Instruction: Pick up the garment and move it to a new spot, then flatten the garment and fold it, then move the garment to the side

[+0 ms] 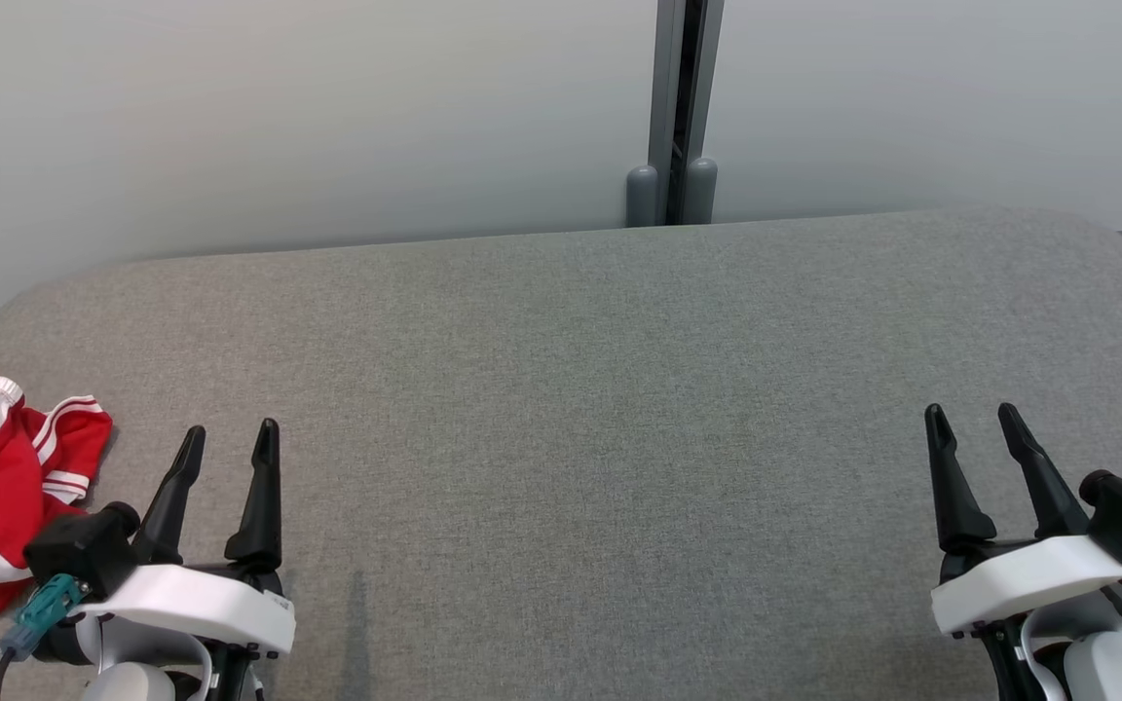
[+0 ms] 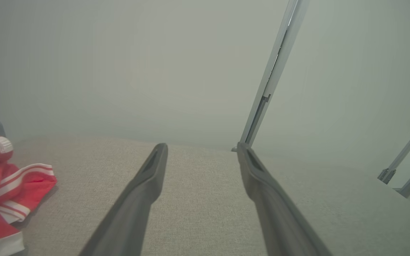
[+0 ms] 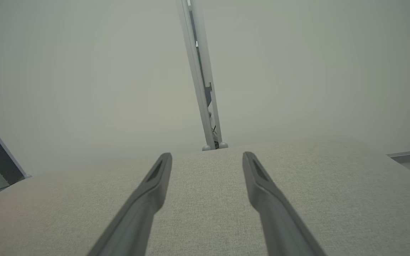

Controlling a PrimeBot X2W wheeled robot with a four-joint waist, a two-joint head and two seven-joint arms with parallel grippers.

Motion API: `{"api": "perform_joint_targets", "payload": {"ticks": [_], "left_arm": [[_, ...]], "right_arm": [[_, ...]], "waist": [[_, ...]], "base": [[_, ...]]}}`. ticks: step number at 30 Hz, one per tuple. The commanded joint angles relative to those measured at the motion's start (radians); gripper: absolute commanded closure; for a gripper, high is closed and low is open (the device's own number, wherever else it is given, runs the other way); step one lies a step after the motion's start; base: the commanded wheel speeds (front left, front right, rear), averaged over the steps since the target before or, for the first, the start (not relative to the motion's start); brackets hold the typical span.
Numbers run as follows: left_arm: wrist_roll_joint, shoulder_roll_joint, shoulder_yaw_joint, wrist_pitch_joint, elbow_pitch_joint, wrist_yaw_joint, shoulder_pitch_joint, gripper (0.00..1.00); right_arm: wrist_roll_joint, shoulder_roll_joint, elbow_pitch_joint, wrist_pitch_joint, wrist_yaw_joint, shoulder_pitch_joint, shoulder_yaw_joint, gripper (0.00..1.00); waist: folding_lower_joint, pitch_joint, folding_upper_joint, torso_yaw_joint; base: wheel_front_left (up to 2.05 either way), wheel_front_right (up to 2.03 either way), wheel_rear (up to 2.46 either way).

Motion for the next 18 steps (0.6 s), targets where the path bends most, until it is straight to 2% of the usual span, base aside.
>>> {"api": "perform_joint_targets", "payload": {"ticks": [1, 18], "left_arm": [[0.03, 0.013, -0.004, -0.011, -0.001, 0.006, -0.023, 0.0], [0.132, 0.022, -0.033, -0.034, 0.017, 0.02, -0.034, 0.0]], "right_arm": [[-0.033, -0.004, -0.002, -0.012, 0.0, -0.022, -0.002, 0.0], [-0.171, 0.008, 0.02, -0.019, 0.0, -0.024, -0.023, 0.0]], "waist": [[0.0, -0.001, 0.0, 0.0], [0.0, -0.001, 0.0, 0.0]], "base": [[0.0, 0.0, 0.0], [0.0, 0.0, 0.0]]}}
